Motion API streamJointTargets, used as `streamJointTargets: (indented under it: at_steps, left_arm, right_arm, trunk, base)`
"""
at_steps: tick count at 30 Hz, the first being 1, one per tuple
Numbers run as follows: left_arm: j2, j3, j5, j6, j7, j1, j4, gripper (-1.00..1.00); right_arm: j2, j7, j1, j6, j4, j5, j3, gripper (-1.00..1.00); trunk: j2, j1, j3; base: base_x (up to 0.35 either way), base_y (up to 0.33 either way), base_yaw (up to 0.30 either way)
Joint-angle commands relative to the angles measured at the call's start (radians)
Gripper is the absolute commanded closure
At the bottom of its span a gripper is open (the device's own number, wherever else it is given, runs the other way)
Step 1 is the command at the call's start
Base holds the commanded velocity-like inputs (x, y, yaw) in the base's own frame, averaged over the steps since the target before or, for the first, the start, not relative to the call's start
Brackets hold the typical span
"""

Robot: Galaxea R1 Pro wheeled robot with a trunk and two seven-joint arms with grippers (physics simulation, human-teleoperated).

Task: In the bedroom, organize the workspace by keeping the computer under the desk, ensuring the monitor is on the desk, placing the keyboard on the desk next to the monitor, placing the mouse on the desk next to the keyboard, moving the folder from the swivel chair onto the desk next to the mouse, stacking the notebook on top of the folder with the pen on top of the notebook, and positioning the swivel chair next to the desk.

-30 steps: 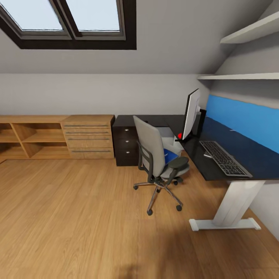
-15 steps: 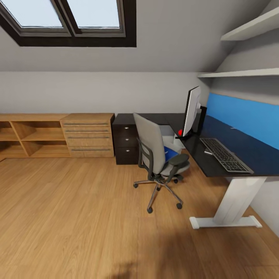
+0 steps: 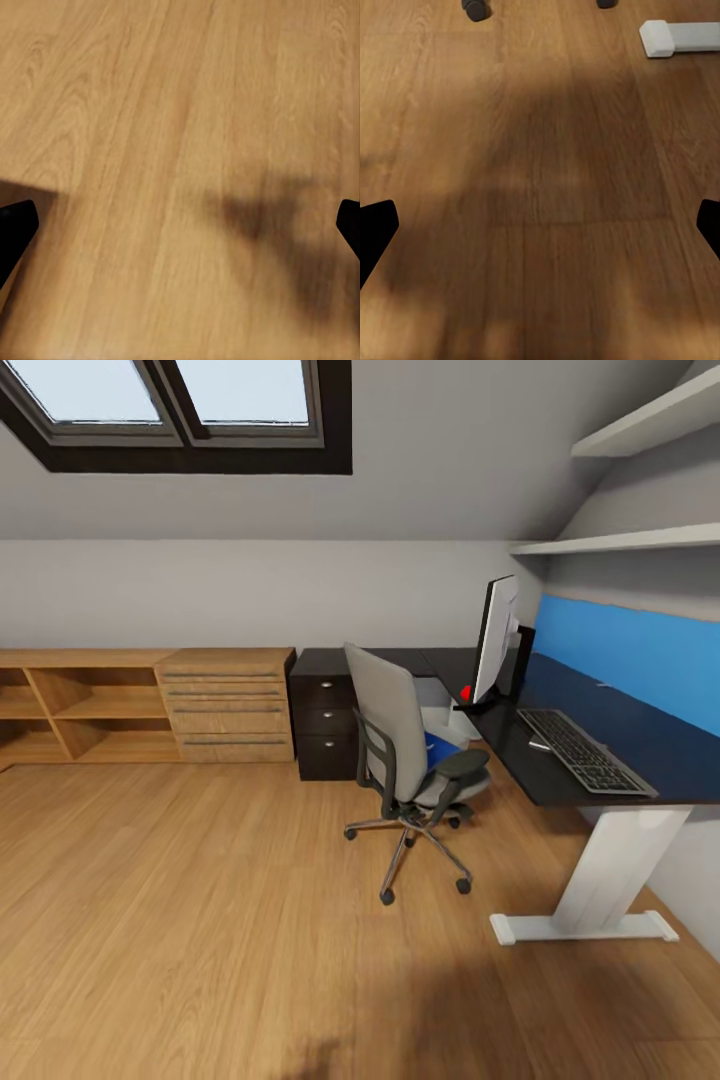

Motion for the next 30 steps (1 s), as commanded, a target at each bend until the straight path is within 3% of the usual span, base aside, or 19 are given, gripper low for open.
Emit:
streamJointTargets:
  at_steps: [1,20,25,30]
  left_arm:
    - [-0.001,0.001,0.006,-0.003,-0.001,0.0,0.0,-1.0]
    - [-0.002,0.001,0.006,-0.006,0.016,0.0,0.0,-1.0]
    - [-0.006,0.0,0.006,-0.03,0.077,0.0,0.001,-1.0]
    - [-0.043,-0.003,0.002,-0.053,0.2,0.0,0.0,-1.0]
  right_arm:
    - [0.0,-0.004,-0.001,-0.003,0.001,0.002,-0.001,-1.0]
    - [-0.001,-0.004,-0.001,-0.004,0.0,0.002,-0.001,-1.0]
    - [-0.004,-0.001,-0.001,-0.005,-0.001,0.002,-0.002,-1.0]
    - [-0.004,-0.001,-0.001,-0.005,-0.009,0.0,-0.005,-1.0]
  trunk:
    - [-0.008,0.004,-0.004]
    - [-0.141,0.077,-0.064]
    - [-0.176,0.096,-0.079]
    - [-0.211,0.115,-0.095]
  base:
    - [0.0,0.0,0.0]
    - [0.0,0.0,0.0]
    - [0.0,0.0,0.0]
    - [0.0,0.0,0.0]
